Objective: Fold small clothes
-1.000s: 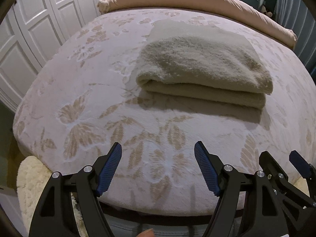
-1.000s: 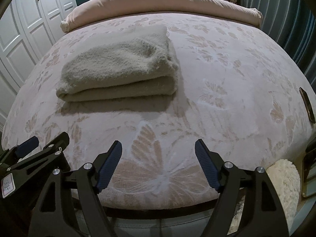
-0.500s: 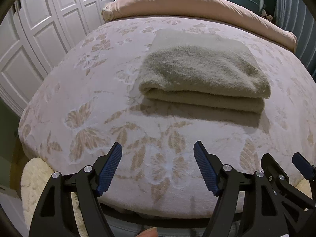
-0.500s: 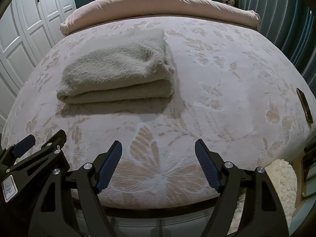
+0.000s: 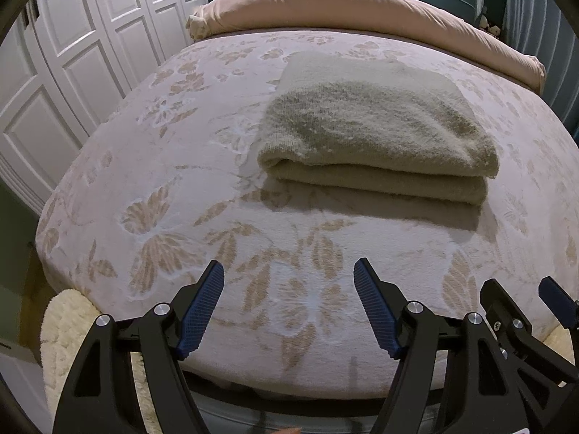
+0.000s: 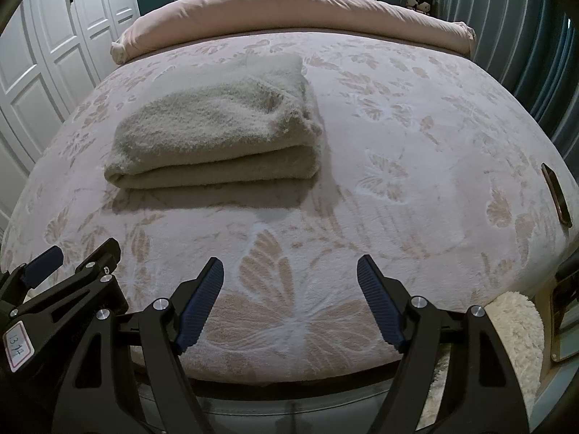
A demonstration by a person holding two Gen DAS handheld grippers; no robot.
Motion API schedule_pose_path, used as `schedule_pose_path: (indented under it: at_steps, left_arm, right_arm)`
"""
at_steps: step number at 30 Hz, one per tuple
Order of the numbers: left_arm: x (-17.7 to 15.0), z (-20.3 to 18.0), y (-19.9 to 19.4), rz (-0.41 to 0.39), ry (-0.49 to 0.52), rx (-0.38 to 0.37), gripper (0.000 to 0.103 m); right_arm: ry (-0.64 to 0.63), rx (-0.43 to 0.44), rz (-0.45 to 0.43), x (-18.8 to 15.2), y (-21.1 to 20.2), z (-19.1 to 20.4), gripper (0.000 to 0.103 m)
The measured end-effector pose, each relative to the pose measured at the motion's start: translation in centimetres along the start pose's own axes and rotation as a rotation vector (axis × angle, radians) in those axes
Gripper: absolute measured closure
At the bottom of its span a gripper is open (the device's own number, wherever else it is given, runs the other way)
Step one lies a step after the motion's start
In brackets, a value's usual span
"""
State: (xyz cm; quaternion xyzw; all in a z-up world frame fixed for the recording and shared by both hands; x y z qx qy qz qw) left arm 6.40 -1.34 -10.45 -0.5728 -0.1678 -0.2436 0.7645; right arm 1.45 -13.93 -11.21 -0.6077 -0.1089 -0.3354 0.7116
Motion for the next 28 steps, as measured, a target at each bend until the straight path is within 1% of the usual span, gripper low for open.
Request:
schedule_pose_path:
  at_steps: [10,14,20,22,24,28]
  left_arm:
    - [-0.15,-0.03,-0.07,0.001,0.008,0.008,0.033]
    - [-0.27,0.21,0.14,0.012,0.002,-0.004,0.031]
    - [-0.20,0.30,0.19,0.007,0.004,-0.003,0.032]
    - [-0.24,0.32,0.25,0.010,0.004,0.002,0.033]
    - [-0.30,0.30,0.23,0.014,-0.001,-0.003,0.037]
    - [-0.22,0.39,0.15,0.006,0.004,0.008,0.037]
  right_arm:
    - [-0.007,-0.003,-0.001,0.14,0.02,-0.03,0.029]
    - [-0.009,-0.002,-0.003,0.17,0.02,-0.08,0.029]
    - [-0.002,-0.011,-0.013,0.25,-0.15,0.03,0.029]
    - [-0.004,-0.013,-0.013,0.19,-0.14,0.14,0.029]
    - [-0.009,-0.021,-0.018,0.25,-0.25,0.21,0.029]
    - [-0.008,-0.037,-0.025,0.08,-0.44,0.74,0.029]
Point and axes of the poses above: each gripper's, at about its wrist camera, not at the fingertips, and y roughly the way its jaws point, z to its left, x to its top, the point moved 9 cm from there along y, roughly the way its jaws point, and after that the axes turned 14 degrees about x, right-handed, at the moved point
